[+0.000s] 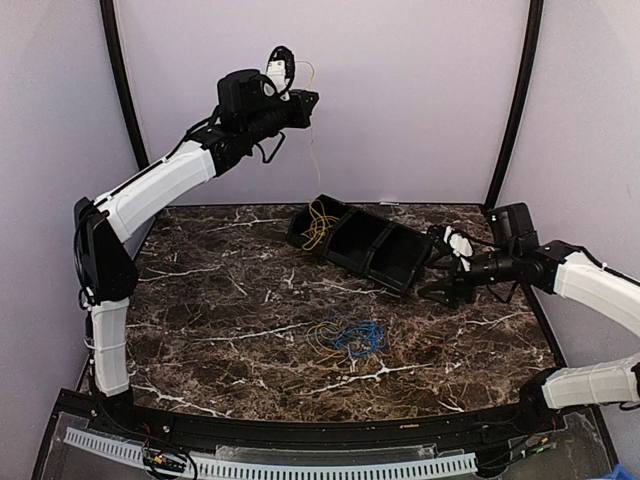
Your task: Untangle the cables
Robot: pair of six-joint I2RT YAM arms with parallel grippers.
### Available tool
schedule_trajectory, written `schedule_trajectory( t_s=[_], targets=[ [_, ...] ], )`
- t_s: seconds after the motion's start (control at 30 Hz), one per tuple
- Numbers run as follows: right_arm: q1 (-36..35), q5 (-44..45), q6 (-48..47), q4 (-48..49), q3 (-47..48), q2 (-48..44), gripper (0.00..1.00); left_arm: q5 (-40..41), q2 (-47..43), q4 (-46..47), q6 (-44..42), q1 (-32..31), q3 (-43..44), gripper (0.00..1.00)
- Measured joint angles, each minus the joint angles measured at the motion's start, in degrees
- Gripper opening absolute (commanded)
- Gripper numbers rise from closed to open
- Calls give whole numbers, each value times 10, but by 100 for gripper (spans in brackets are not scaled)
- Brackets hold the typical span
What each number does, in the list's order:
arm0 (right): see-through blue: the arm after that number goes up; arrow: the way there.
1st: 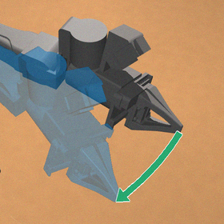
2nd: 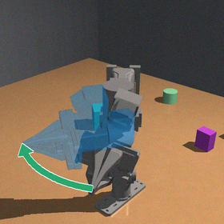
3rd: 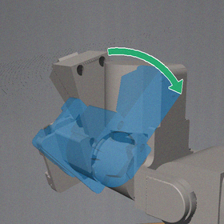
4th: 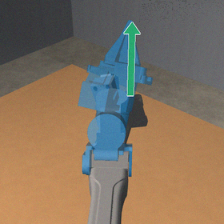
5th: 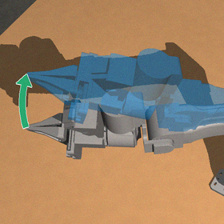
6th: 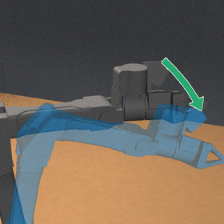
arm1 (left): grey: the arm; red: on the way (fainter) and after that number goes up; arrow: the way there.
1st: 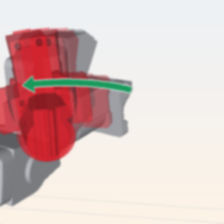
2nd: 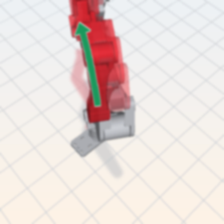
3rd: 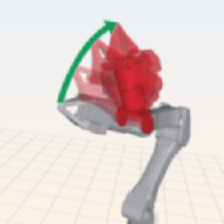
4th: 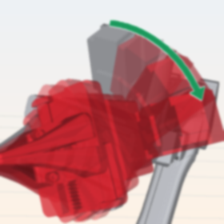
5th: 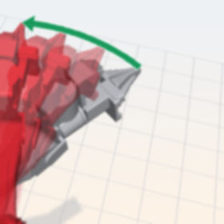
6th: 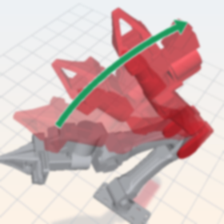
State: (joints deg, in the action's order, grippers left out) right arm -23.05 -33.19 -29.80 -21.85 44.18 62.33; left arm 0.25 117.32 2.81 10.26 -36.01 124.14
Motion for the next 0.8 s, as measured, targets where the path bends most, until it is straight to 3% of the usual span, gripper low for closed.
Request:
schedule_trajectory(
  t_s=[0.17,0.4,0.8],
  targets=[
    [10,-4,1,16,-3,-5,78,-35,65,43,7,20,61,0],
    [20,-4,0,22,-10,-9,78,-57,136,89,32,40,70,0],
    [25,-2,-6,26,-14,-12,78,-68,168,117,55,47,66,0]
  ],
)
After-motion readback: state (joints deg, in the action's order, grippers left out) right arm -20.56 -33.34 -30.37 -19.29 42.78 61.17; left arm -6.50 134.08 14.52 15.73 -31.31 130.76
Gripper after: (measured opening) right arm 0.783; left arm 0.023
